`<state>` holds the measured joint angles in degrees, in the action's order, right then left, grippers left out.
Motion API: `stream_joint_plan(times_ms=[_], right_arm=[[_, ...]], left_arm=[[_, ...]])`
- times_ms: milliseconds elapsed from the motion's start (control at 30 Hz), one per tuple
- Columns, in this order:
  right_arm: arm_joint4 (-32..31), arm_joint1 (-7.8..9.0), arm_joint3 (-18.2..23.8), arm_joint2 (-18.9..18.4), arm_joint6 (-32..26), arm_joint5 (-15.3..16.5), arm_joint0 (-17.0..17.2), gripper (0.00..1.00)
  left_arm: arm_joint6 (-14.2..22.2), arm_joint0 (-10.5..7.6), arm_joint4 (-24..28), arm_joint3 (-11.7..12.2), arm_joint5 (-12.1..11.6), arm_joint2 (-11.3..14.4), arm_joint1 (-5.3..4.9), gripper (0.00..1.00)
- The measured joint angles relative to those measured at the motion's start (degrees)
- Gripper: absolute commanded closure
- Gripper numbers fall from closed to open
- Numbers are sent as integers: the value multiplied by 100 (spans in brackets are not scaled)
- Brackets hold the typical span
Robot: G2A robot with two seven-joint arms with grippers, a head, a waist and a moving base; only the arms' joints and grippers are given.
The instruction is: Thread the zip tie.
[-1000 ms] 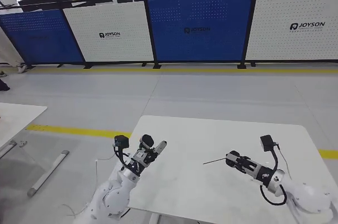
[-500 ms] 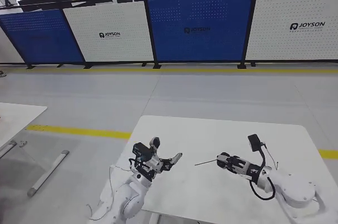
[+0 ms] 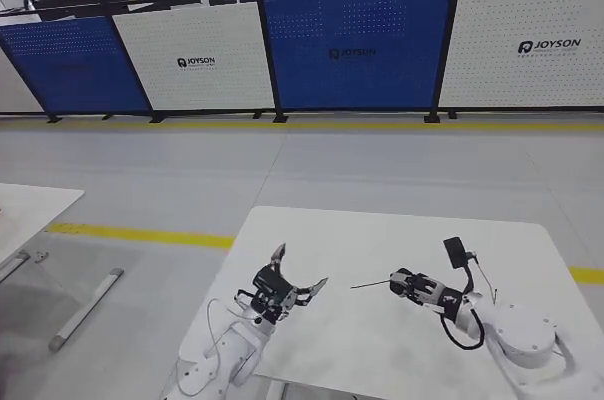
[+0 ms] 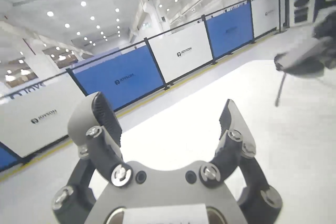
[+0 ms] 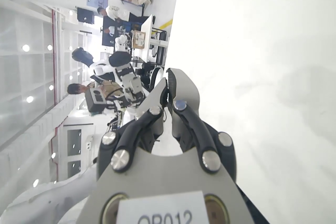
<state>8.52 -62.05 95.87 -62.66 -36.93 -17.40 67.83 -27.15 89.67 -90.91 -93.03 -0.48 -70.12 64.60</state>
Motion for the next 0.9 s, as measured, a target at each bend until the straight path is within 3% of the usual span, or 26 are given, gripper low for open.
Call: stream_joint_plan(times_ms=[67,167,200,267,300,367,400,433,533,900], right_arm=[[7,-11,30,-10,140,-160,-16,100],[-89,-34,19,111,213,-217,-81,100],[-146,-48,-12,204,217,-212,-131,100],[-243,-77,-80,380,211,-208,-246,100],[-281,-100,-139,495,209,-208,-338,100],[-290,-112,-176,555,209,-208,-392,100],[-289,-111,-177,552,209,-208,-392,100],[-287,-111,-175,548,209,-208,-389,100],[-285,-110,-172,543,210,-208,-385,100],[-285,-110,-173,544,210,-208,-385,100]], left_arm=[[-54,-60,-94,50,133,118,-174,0],[-183,-371,101,225,716,766,-666,0],[-264,-564,105,318,1044,1158,-892,0],[-388,-943,99,479,1611,1866,-1223,0],[-412,-1262,96,580,1957,2380,-1424,0],[-254,-1782,96,611,2198,3042,-1651,0],[-176,-2020,96,597,2135,3320,-1701,0],[-168,-2082,96,590,2051,3408,-1704,0],[-187,-1945,96,588,1987,3293,-1692,0],[-187,-1941,96,589,1996,3286,-1692,0]])
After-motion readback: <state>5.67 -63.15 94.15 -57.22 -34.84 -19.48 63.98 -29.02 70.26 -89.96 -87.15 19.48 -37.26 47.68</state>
